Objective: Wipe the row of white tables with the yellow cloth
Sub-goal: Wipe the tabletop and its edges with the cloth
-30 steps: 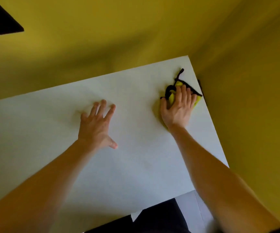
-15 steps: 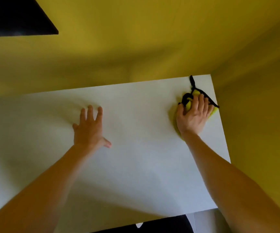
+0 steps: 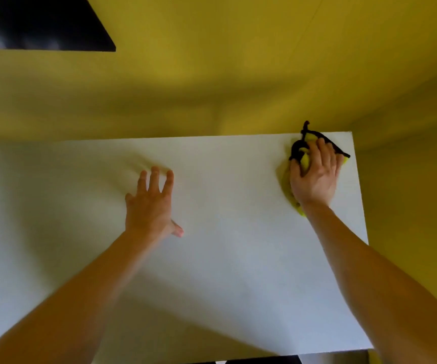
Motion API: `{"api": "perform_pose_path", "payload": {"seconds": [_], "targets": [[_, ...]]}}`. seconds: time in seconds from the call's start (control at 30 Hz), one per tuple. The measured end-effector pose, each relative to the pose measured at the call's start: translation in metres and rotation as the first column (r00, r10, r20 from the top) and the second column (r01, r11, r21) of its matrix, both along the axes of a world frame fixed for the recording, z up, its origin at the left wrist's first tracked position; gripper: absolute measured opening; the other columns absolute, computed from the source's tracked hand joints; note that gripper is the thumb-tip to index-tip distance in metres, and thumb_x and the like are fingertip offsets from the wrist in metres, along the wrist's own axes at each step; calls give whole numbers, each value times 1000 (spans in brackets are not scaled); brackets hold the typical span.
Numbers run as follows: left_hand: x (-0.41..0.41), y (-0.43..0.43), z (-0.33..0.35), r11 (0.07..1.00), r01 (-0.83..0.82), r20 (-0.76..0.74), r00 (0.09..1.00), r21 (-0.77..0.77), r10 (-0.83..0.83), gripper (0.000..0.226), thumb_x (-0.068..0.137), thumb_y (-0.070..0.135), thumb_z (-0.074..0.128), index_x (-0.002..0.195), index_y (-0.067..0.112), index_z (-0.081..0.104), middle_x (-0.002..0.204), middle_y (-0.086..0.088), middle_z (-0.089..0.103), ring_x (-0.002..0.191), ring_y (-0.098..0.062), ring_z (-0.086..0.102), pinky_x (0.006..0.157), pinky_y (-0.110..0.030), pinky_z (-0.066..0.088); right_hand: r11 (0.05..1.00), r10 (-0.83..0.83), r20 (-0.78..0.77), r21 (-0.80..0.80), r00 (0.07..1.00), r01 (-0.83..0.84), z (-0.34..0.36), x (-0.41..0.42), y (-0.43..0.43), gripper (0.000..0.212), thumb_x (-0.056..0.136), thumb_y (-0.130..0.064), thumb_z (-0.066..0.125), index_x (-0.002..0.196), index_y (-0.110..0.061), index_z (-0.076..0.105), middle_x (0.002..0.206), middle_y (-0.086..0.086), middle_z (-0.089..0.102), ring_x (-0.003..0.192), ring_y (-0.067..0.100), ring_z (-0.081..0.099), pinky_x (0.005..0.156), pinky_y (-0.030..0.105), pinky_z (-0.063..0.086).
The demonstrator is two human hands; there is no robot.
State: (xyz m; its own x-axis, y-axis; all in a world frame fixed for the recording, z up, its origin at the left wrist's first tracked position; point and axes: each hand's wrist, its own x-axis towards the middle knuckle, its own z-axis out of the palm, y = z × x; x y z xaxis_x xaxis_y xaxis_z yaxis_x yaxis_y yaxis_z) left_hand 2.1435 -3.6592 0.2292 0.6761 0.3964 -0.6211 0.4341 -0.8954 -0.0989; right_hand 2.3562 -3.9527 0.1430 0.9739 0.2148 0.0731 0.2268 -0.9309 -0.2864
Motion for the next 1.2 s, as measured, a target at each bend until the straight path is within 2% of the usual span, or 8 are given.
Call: {"api": "perform_pose_path", "payload": {"seconds": [0.1, 0.27, 0.37, 0.63, 0.73, 0.83, 0.93, 1.2], "targets": [[-1, 1, 0, 1000, -14, 4, 1000, -11, 14, 161, 59, 77, 93, 170, 27, -11, 182, -11, -8, 168, -41, -1, 124, -65, 38, 985, -168, 28, 37, 985, 167, -4, -24, 63, 66, 90, -36, 67, 149, -8, 61, 160, 19, 54, 152, 42, 44, 129, 65, 21], [0, -4, 1, 999, -33, 3, 999, 23, 33, 160, 57, 78, 94, 172, 29, -5, 182, -8, -7, 169, -37, -3, 124, -63, 39, 838, 545, -84, 59, 834, -542, 11, -98, 209, 70, 100, -50, 53, 159, -13, 52, 170, 13, 42, 163, 38, 28, 136, 56, 4], [2, -5, 2, 999, -39, -2, 999, 25, 39, 162, 55, 78, 95, 172, 29, -6, 182, -8, -6, 169, -36, -2, 123, -62, 41, 713, 701, -47, 99, 712, -695, 11, -75, 187, 66, 95, -46, 59, 155, -16, 58, 168, 11, 47, 161, 34, 33, 136, 54, 10], [2, -1, 3, 1000, -26, -2, 1000, 12, 26, 164, 56, 79, 94, 171, 28, -11, 182, -10, -6, 169, -39, -1, 124, -63, 40, 992, -128, 0, 11, 992, 128, 0, 48, -11, 66, 94, -43, 57, 152, -12, 59, 162, 17, 53, 155, 38, 42, 130, 64, 20], [0, 0, 2, 999, -32, 0, 999, 10, 32, 164, 56, 78, 94, 171, 30, -11, 182, -8, -8, 169, -37, -1, 124, -62, 40, 990, 66, 47, 121, 997, -71, 1, -6, 66, 60, 87, -30, 69, 144, -11, 64, 155, 16, 58, 147, 42, 49, 129, 63, 24], [2, -2, 2, 999, -37, -9, 999, 19, 37, 164, 55, 77, 96, 171, 30, -10, 181, -7, -10, 169, -35, -3, 123, -62, 40, 840, 535, -35, 130, 844, -527, 12, -77, 152, 61, 94, -36, 65, 149, -12, 61, 162, 17, 52, 156, 43, 39, 132, 61, 15], [2, -2, -1, 998, -65, -25, 997, 26, 66, 165, 54, 74, 97, 172, 29, -10, 181, -7, -12, 169, -35, -5, 124, -62, 40, 750, 656, -22, 126, 754, -649, 15, -76, 159, 63, 93, -38, 64, 151, -14, 61, 166, 14, 48, 159, 38, 35, 135, 57, 12], [29, -39, 15, 995, 72, -106, 992, 69, -64, 161, 64, 66, 97, 170, 21, -16, 180, -16, -9, 167, -43, 7, 125, -66, 35, 998, 44, 16, 36, 999, -44, 1, 49, -67, 58, 99, -42, 60, 150, -14, 61, 164, 14, 51, 157, 37, 39, 132, 62, 19]]}}
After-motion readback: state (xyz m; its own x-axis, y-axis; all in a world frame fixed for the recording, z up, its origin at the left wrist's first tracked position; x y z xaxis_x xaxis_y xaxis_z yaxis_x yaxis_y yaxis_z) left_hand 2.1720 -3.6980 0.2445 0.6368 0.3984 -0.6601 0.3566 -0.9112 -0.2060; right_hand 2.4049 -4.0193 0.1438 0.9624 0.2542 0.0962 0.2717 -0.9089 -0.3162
